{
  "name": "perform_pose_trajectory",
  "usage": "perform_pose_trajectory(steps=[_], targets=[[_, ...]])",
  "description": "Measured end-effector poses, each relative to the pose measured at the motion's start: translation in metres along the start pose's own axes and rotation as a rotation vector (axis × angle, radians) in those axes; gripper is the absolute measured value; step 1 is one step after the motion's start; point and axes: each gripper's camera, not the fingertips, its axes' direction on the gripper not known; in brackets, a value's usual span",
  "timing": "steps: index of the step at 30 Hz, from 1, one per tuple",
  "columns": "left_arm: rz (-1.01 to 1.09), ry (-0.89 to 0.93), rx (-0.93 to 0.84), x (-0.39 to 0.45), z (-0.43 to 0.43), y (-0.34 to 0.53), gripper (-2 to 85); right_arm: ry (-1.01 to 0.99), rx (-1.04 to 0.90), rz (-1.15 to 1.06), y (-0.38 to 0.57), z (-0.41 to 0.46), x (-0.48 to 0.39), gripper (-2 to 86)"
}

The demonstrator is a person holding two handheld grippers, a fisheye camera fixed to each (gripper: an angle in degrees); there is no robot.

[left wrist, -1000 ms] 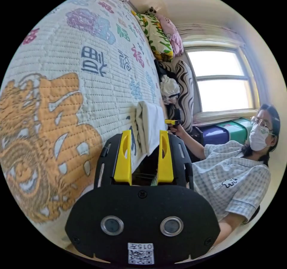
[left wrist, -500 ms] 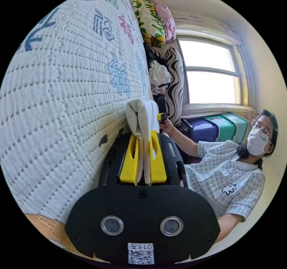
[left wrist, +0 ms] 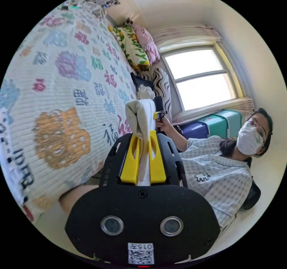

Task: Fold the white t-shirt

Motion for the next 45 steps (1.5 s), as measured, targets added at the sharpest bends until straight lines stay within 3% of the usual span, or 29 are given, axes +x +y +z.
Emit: perform_pose_trajectory(steps=[10,16,22,26,28,30,33,36,41,45], targets=[[-0.1,-0.349,0.318,0.055,-0.234,0.125,3.9,-0.083,-0.168,-0.167,-0.167,0.258,-0.064,2.3],[-0.275,-0.446,0.4,0.019,-0.267,0.183,4.2,-0.035,-0.201,-0.067,-0.214,0.384,-0.052,2.4],[-0.423,-0.64,0.36,-0.016,-0.242,0.232,5.5,0.143,-0.21,0.051,-0.213,0.459,-0.028,4.6],[-0.352,-0.727,0.461,0.005,-0.228,0.271,5.6,0.075,-0.087,0.066,-0.194,0.466,-0.027,5.3],[-0.218,-0.806,0.598,0.041,-0.216,0.31,8.0,0.096,-0.065,0.016,-0.184,0.462,-0.035,6.5],[-0.07,-0.808,0.739,0.071,-0.197,0.346,10.4,0.215,-0.142,-0.163,-0.162,0.465,-0.061,7.7],[0.056,-0.935,0.743,0.106,-0.136,0.391,10.8,0.429,-0.211,-0.45,-0.12,0.491,-0.11,7.0],[0.085,-1.028,0.809,0.119,-0.064,0.427,10.5,0.428,-0.305,-0.667,-0.092,0.539,-0.153,7.3],[0.095,-1.096,0.781,0.118,0.026,0.434,10.3,0.716,-0.477,-0.877,-0.065,0.635,-0.193,9.4],[0.01,-1.107,0.761,0.112,0.068,0.43,12.0,1.026,-0.55,-0.933,-0.044,0.698,-0.195,1.6]])
